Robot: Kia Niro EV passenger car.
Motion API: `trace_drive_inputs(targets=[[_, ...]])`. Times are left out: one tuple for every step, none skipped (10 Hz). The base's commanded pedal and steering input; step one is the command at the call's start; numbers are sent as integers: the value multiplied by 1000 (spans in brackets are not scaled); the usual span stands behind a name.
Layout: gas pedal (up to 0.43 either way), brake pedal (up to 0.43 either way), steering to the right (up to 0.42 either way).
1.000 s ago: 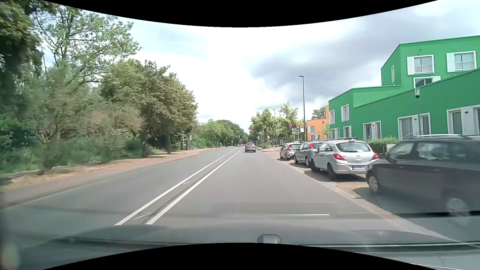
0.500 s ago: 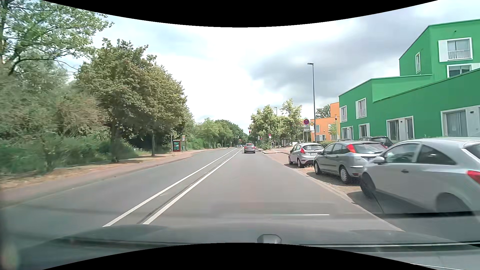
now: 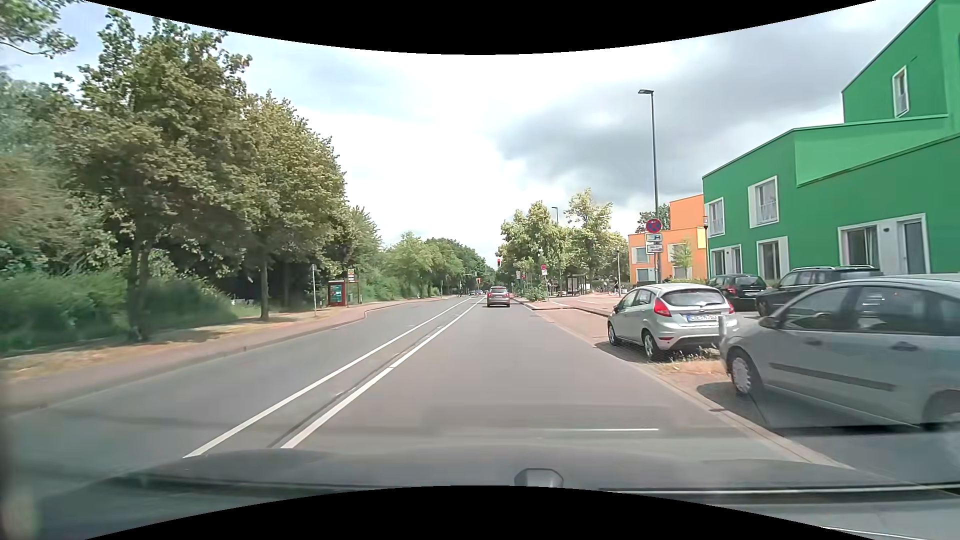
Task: Follow the waypoints while adhering to traffic rules and regulations
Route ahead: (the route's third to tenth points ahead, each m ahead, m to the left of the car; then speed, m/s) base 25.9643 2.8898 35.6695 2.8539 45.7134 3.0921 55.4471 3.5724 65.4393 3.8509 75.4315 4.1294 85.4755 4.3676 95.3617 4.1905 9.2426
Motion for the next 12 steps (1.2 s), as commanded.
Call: trace_drive_inputs(targets=[[28,12,-3],[28,12,-3],[28,12,-4],[28,18,-4],[47,12,-4],[67,12,-5],[67,12,-7],[67,12,-8],[67,12,-8],[67,18,-8],[79,18,-8],[87,12,-8]])
